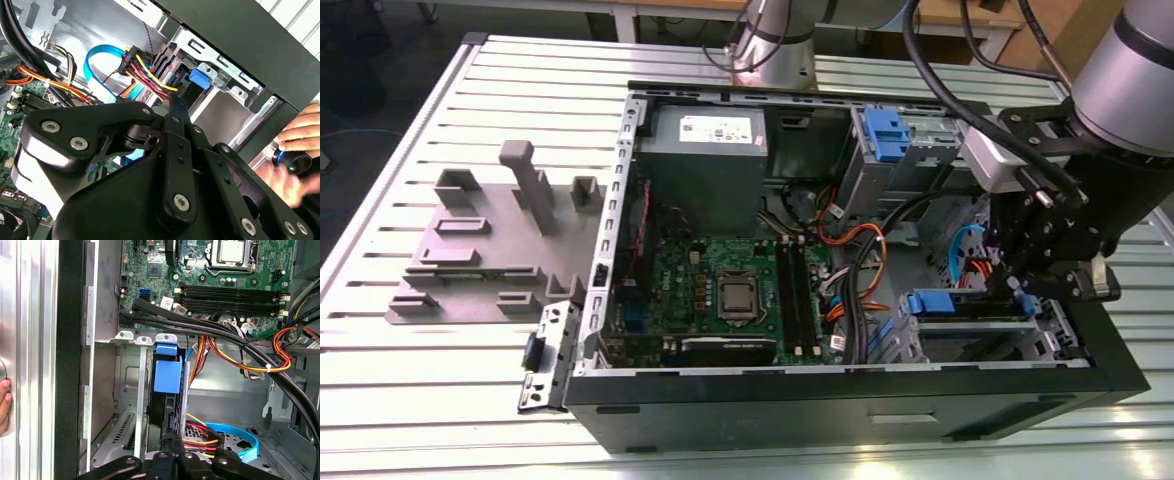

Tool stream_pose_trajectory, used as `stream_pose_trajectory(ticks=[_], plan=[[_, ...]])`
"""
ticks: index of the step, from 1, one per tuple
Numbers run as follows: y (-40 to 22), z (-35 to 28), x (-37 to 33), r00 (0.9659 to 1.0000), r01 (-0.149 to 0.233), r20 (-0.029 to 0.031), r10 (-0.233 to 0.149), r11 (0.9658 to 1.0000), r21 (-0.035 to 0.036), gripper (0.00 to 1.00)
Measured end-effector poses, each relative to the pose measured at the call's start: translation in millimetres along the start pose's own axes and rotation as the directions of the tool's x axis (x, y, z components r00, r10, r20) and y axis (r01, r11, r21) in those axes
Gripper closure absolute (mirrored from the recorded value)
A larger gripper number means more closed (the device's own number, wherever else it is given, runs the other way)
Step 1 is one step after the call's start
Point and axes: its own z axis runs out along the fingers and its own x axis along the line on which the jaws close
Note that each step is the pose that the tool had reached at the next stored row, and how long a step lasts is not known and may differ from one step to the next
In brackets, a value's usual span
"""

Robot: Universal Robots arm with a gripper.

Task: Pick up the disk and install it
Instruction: 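Insert the first disk wire, then insert the second disk wire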

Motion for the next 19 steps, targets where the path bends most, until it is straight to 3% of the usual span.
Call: stream_pose_trajectory(ticks=[19], plan=[[1.5, -1.8, 0.0, 1.0000, 0.000, -0.0004, 0.000, 1.0000, -0.0001, 0.89]])
